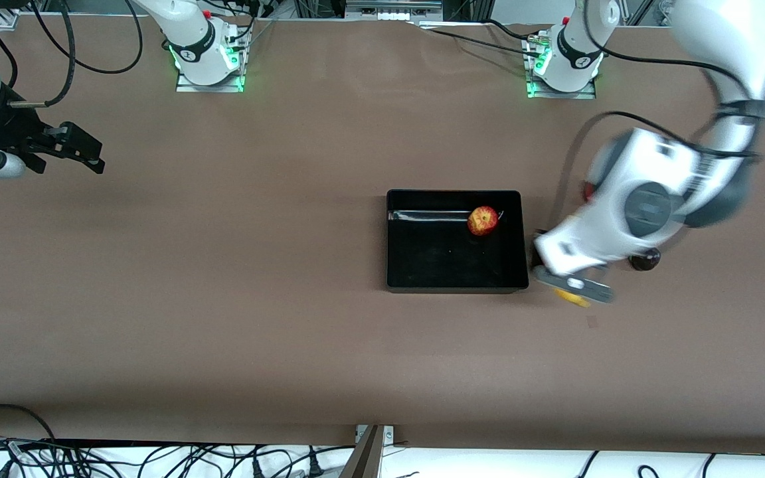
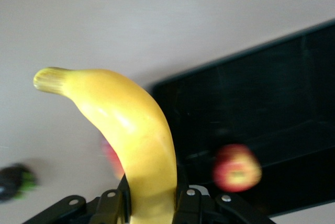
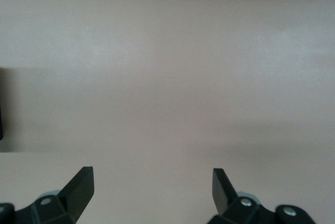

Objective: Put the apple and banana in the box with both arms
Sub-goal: 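Lift the banana into the black box and open the left gripper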

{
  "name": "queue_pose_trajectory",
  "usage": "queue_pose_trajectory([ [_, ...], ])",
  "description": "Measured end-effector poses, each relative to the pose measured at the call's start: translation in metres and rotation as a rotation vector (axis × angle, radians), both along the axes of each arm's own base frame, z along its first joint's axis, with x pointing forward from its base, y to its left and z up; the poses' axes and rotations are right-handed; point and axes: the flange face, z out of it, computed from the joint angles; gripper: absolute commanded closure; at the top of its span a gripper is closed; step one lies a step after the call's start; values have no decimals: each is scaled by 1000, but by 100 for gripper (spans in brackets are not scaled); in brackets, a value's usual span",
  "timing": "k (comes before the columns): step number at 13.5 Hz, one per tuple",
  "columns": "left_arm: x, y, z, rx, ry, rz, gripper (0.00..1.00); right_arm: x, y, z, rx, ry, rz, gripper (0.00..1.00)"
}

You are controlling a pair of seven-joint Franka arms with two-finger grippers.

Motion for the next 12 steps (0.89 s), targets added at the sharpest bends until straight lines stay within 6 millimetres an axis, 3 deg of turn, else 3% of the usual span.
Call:
queue_pose_trajectory([
  [2,-31,-72,-22,21,21,33,100,0,0,0,0,1,0,0],
  [4,-47,-114,-53,5,19,65,100,0,0,-1,0,1,0,0],
  [7,-57,-145,-98,-20,24,144,100,0,0,-1,0,1,0,0],
  [9,-66,-163,-117,-32,23,183,100,0,0,-1,0,1,0,0],
  [11,-62,-168,-132,-68,-4,204,99,0,0,-1,0,1,0,0],
  [12,-59,-168,-142,-82,-10,218,87,0,0,-1,0,1,0,0],
])
